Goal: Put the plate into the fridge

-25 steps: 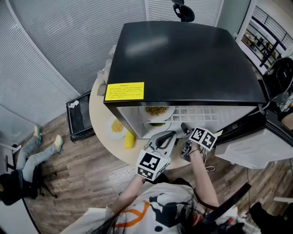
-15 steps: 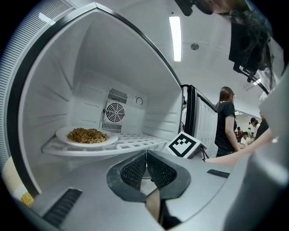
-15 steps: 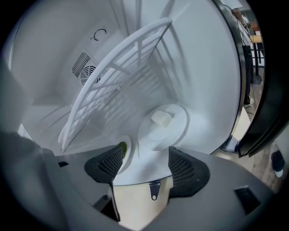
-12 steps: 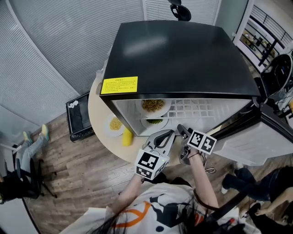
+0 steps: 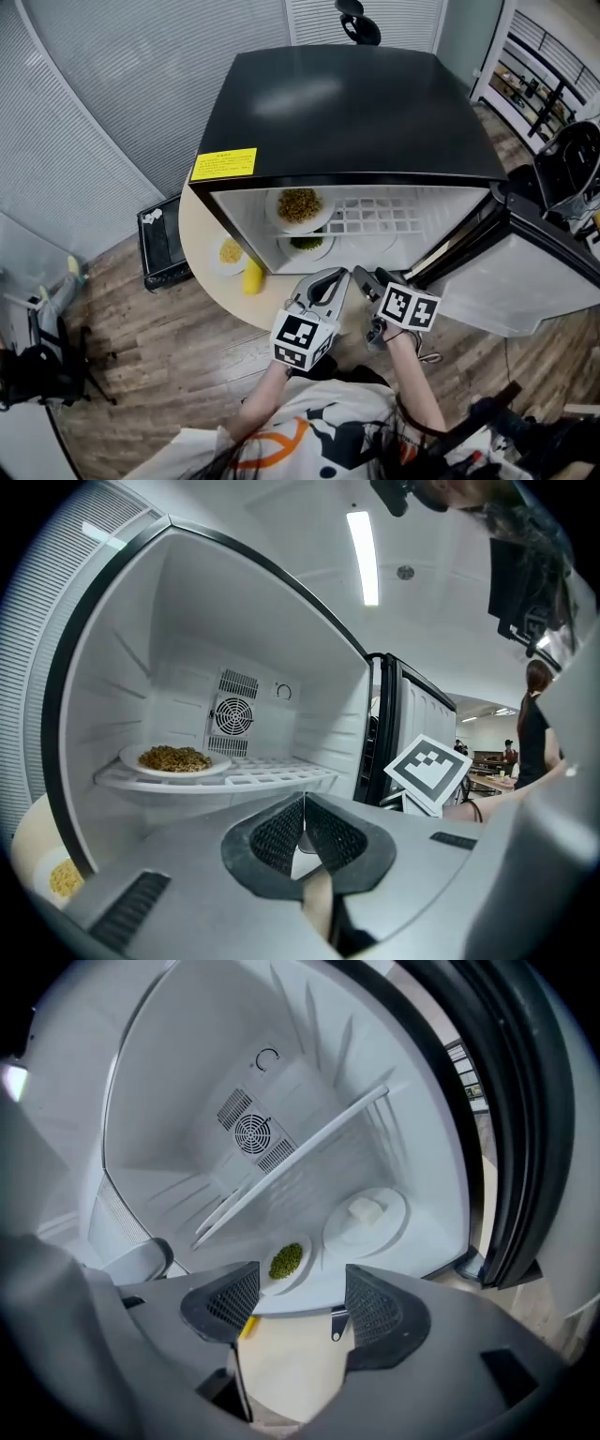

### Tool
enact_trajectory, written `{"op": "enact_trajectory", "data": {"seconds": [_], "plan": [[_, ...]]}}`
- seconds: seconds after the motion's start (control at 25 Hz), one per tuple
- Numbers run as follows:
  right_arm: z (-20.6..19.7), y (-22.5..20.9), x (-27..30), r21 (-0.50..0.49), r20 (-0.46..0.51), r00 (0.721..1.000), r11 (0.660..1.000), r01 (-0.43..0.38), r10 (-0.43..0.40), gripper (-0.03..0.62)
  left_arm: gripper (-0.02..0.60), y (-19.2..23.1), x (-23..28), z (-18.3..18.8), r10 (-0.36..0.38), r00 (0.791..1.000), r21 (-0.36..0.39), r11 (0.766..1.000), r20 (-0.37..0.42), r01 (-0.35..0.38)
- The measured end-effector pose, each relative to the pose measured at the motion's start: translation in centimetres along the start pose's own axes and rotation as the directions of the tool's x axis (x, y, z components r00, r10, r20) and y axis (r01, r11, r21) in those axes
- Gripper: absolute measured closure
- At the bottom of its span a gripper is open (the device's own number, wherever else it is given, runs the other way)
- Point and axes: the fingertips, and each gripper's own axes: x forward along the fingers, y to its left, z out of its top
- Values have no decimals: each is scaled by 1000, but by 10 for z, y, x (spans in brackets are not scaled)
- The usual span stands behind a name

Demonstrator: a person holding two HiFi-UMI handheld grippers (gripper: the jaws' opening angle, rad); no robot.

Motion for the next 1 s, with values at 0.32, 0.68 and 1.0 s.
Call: {"op": "enact_trajectory", "data": {"seconds": [0.32, 0.68, 1.0], "plan": [[-10, -1, -51, -13, 3, 997, 997, -77, 77, 342, 569, -36, -12, -7, 51, 999, -7, 999, 4, -51], [-29, -16, -109, -32, -36, 989, 989, -147, 145, 349, 568, -83, -29, -35, 157, 987, -82, 984, -14, -158], [-63, -38, -135, 24, -63, 986, 987, -156, 157, 401, 568, -122, -50, -62, 192, 977, -50, 979, -91, -197]]}}
